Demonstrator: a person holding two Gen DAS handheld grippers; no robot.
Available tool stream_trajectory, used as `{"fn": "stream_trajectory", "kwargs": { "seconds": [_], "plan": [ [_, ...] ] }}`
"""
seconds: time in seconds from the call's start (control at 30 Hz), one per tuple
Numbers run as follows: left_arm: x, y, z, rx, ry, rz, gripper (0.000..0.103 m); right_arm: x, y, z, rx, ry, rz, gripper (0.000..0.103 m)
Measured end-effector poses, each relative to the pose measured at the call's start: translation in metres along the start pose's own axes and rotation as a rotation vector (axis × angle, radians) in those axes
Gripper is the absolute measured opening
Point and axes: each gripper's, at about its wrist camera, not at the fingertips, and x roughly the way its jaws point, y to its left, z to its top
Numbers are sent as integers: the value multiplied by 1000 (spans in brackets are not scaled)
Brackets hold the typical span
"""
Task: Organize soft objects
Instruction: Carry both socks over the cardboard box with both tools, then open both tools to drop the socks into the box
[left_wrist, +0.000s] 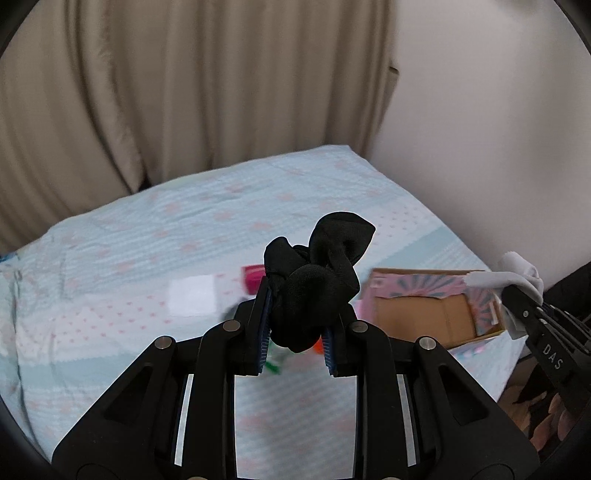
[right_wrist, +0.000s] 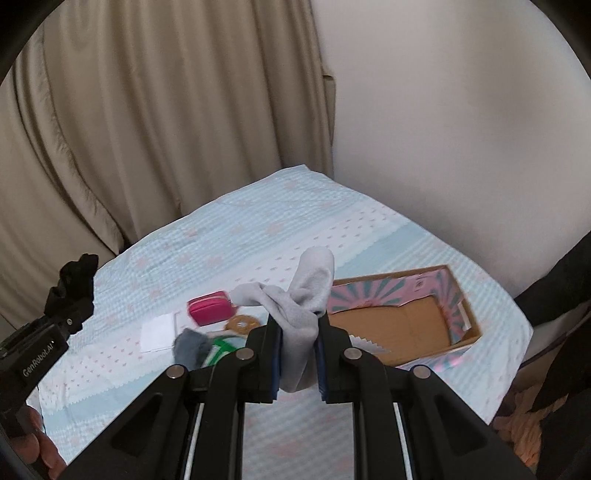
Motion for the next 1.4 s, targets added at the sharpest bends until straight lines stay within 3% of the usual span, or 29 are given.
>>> {"fn": "stream_trajectory", "kwargs": {
  "seconds": [0.3,0.5,0.83,1.07,1.1,1.17,1.2,1.23,1.27,1.3,1.4],
  "plan": [
    [61,-139,3,-5,132,-32,20,39,-120,32,-3,107,17,14],
    [129,-196,-7,-1,278,-27,20,88,-176,39,2,238,33,14],
    [249,-232,-26,23,562,-11,20,210,-215,43,3,535,108,14],
    [288,-236,-39,88,640,11,20,265,-217,28,27,683,145,14],
    [287,-238,-39,100,626,7,22,270,-218,26,37,695,157,14],
    [286,-241,-40,133,608,42,51,279,-218,24,62,729,174,15],
    [287,-241,-41,141,606,59,97,284,-218,22,80,750,176,18],
    [287,-239,-42,138,596,53,103,288,-219,21,94,760,178,42],
    [288,-238,-45,131,602,40,103,292,-220,20,111,773,179,91],
    [290,-235,-48,119,619,31,103,296,-221,17,124,785,179,103],
    [296,-229,-54,106,658,26,103,298,-221,12,122,805,184,103]
  ]
}}
